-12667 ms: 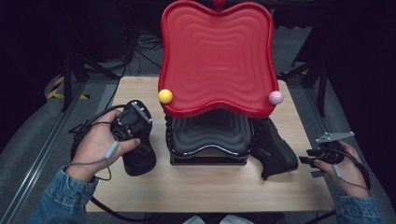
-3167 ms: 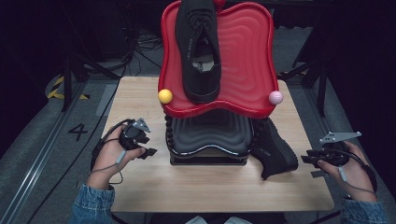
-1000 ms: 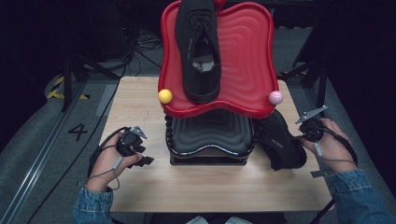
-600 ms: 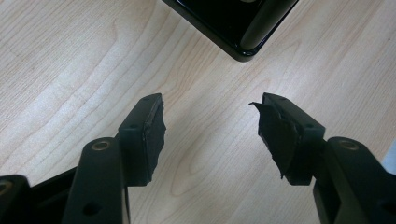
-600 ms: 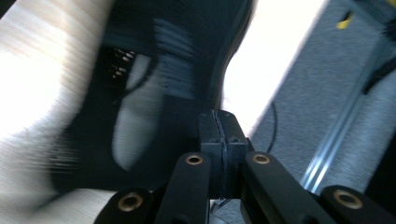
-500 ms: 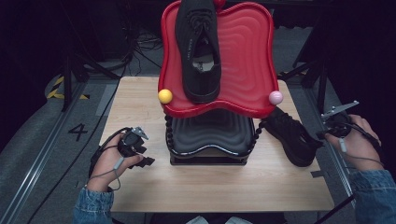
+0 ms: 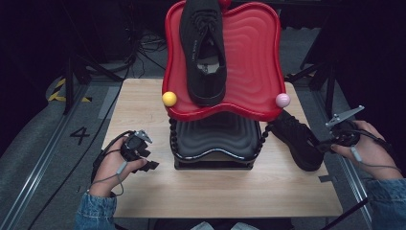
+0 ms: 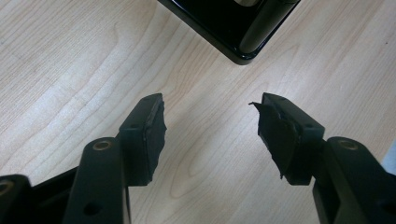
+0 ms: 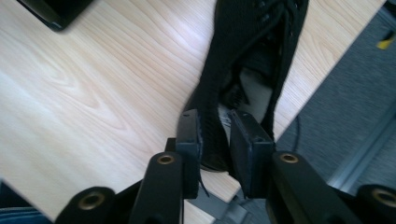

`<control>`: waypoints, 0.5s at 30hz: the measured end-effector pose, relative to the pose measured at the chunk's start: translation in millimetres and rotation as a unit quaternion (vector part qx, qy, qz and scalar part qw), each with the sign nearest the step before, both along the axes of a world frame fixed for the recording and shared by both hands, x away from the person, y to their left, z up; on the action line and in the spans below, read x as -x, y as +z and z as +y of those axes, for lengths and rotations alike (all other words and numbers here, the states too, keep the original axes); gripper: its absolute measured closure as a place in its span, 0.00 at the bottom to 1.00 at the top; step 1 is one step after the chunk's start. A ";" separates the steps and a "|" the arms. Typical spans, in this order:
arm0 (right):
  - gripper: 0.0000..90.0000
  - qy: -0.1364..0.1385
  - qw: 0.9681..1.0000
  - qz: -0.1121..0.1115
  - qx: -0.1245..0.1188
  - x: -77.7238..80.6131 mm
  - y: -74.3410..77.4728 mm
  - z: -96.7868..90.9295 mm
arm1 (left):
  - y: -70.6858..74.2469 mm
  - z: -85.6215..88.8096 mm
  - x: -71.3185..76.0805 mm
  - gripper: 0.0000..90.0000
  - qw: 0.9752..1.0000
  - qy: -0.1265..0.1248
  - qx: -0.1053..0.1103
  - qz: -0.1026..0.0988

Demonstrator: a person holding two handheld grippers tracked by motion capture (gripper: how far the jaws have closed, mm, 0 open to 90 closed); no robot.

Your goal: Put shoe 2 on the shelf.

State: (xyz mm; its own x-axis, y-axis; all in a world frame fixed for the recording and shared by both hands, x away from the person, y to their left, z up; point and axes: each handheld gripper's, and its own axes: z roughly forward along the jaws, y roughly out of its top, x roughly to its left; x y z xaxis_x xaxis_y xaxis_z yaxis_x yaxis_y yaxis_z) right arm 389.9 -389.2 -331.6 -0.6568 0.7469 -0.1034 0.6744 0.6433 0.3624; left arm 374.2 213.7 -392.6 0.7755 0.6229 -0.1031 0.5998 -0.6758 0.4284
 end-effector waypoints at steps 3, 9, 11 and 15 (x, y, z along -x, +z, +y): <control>0.89 0.002 1.000 0.007 0.016 -2.5 -5.9 2.7 | 0.0 0.0 0.6 0.48 1.000 0.000 0.001 0.003; 0.98 0.006 1.000 0.018 0.020 -3.3 -7.2 13.4 | 0.6 1.6 1.9 0.48 1.000 0.004 0.006 0.006; 0.98 0.016 1.000 0.023 0.001 -0.5 -5.4 22.3 | 0.1 2.2 1.4 0.48 1.000 0.002 0.005 0.005; 0.98 0.045 0.998 0.040 -0.036 11.8 -2.2 47.0 | 0.8 1.5 2.2 0.48 1.000 -0.002 0.007 0.006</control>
State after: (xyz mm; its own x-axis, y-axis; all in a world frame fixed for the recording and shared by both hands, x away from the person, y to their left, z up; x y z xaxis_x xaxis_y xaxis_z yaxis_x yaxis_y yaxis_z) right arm 378.2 -342.2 -333.8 -0.7250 0.6887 0.0042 0.6442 0.6760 0.3577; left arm 372.0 215.2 -391.8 0.7763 0.6185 -0.1220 0.6028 -0.6715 0.4310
